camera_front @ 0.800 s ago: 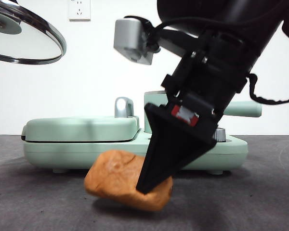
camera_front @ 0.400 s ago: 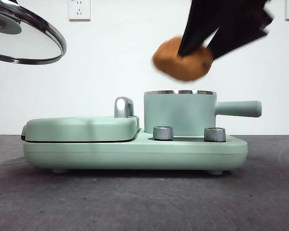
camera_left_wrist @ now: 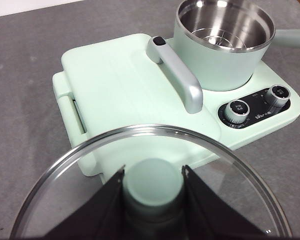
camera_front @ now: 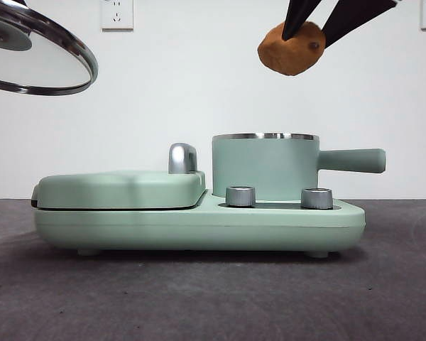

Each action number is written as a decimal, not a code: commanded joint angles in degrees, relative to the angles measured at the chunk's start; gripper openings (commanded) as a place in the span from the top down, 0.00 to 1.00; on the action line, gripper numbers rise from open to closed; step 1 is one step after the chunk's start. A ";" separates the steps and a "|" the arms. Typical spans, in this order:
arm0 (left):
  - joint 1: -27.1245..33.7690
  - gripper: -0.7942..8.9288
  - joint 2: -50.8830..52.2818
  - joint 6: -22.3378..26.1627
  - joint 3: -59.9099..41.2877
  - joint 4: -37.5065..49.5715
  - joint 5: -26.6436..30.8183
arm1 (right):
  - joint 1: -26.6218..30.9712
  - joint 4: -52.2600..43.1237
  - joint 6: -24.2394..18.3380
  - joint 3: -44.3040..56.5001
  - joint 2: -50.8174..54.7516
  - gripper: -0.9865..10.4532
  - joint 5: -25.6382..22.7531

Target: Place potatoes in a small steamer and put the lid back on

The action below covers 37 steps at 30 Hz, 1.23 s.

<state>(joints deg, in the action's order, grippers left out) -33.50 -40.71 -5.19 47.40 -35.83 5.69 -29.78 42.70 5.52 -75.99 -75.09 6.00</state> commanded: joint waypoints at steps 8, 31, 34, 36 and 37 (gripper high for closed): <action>-0.22 0.90 -0.07 -0.26 1.20 1.57 0.15 | 3.43 -0.07 -5.79 -12.07 -17.25 0.78 0.33; -0.22 0.90 -0.09 -0.31 1.20 1.55 0.98 | 5.33 -3.08 -9.44 -17.22 -32.13 0.70 -0.04; -0.22 0.90 -0.09 -0.31 1.20 1.55 0.98 | 5.33 -3.48 -9.44 -17.22 -32.13 0.68 0.00; -0.22 0.90 -0.09 -0.31 1.20 1.55 0.98 | 5.33 -3.65 -9.44 -17.38 -31.95 0.65 0.20; -0.22 0.90 -0.09 -0.28 1.20 1.55 1.01 | 5.33 -3.56 -9.44 -17.64 -31.69 0.63 0.22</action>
<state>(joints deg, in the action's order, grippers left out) -33.50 -40.71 -5.39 47.40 -35.83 6.26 -24.25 39.62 -3.22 -91.92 -106.13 6.09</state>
